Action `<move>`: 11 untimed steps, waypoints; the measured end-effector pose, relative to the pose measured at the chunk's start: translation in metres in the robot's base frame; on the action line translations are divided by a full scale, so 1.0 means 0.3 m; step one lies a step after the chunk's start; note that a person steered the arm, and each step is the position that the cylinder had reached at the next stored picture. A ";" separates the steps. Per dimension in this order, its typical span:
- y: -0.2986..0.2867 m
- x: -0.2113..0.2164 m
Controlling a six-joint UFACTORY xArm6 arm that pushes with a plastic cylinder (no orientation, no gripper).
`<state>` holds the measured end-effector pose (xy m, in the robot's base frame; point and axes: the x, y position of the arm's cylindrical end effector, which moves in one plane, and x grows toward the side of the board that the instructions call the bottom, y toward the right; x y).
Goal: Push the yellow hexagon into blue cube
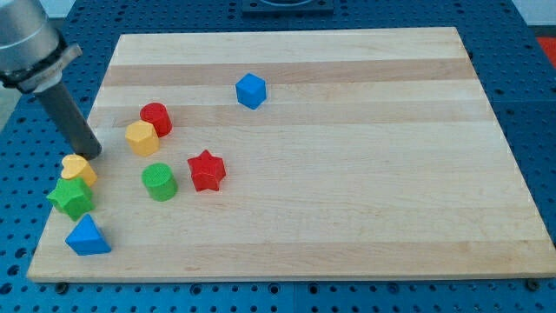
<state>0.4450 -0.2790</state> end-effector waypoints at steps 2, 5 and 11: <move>0.155 -0.030; 0.427 -0.007; 0.653 -0.132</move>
